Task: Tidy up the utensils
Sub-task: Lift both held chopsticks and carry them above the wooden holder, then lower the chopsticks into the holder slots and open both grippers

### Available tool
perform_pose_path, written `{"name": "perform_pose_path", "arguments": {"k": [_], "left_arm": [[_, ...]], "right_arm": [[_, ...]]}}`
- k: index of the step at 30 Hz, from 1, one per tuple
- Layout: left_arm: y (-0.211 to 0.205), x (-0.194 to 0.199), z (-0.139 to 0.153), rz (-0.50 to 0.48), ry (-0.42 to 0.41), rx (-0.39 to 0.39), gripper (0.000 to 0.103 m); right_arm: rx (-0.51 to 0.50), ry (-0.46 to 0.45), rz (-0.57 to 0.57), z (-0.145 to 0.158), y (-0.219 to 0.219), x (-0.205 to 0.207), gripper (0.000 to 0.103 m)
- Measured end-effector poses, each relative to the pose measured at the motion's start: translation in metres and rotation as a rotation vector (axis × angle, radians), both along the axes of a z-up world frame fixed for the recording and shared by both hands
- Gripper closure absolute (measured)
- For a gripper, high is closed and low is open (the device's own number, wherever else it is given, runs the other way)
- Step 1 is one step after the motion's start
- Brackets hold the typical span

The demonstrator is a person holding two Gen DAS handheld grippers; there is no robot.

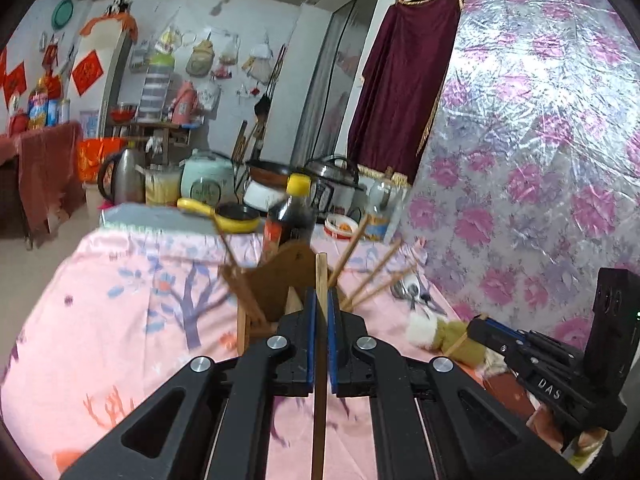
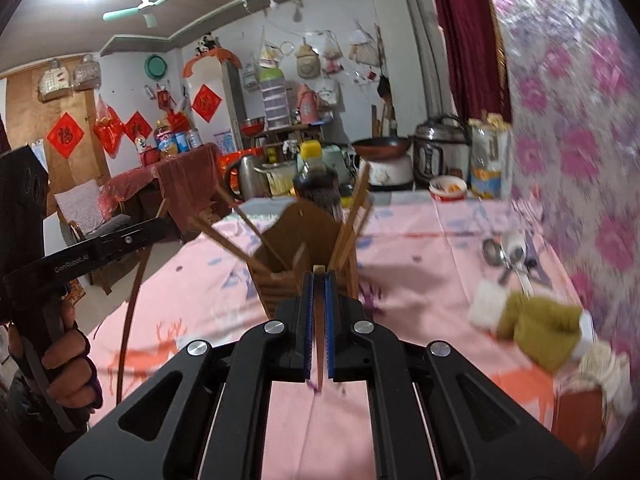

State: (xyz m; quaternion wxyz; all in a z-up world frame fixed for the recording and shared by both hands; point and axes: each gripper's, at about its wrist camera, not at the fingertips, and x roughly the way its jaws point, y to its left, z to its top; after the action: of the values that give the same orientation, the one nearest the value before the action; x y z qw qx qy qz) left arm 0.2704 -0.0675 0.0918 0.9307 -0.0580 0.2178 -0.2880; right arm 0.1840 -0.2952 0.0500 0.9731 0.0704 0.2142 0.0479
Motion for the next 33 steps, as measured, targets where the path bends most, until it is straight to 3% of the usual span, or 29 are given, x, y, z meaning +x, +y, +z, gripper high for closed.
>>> {"name": "perform_pose_path", "arguments": {"k": [5, 14, 18, 23, 27, 33], "left_arm": [[-0.012, 0.017, 0.02, -0.03, -0.023, -0.022, 0.097], [-0.02, 0.041, 0.022, -0.032, -0.028, -0.006, 0.097], [-0.021, 0.069, 0.039, -0.008, -0.048, -0.063, 0.097], [-0.023, 0.091, 0.045, -0.02, -0.061, -0.137, 0.097], [-0.03, 0.102, 0.035, -0.028, -0.047, -0.127, 0.097], [-0.039, 0.121, 0.032, -0.005, -0.058, -0.109, 0.097]], "right_arm": [[-0.041, -0.036, 0.018, 0.026, 0.008, 0.027, 0.097], [-0.051, -0.15, 0.035, 0.08, 0.014, 0.068, 0.097], [-0.06, -0.207, 0.026, 0.1, 0.019, 0.097, 0.097], [-0.081, -0.204, -0.001, 0.083, 0.022, 0.13, 0.097], [-0.064, -0.114, -0.001, 0.044, 0.013, 0.153, 0.097], [-0.028, -0.008, 0.025, 0.018, -0.004, 0.163, 0.094]]}}
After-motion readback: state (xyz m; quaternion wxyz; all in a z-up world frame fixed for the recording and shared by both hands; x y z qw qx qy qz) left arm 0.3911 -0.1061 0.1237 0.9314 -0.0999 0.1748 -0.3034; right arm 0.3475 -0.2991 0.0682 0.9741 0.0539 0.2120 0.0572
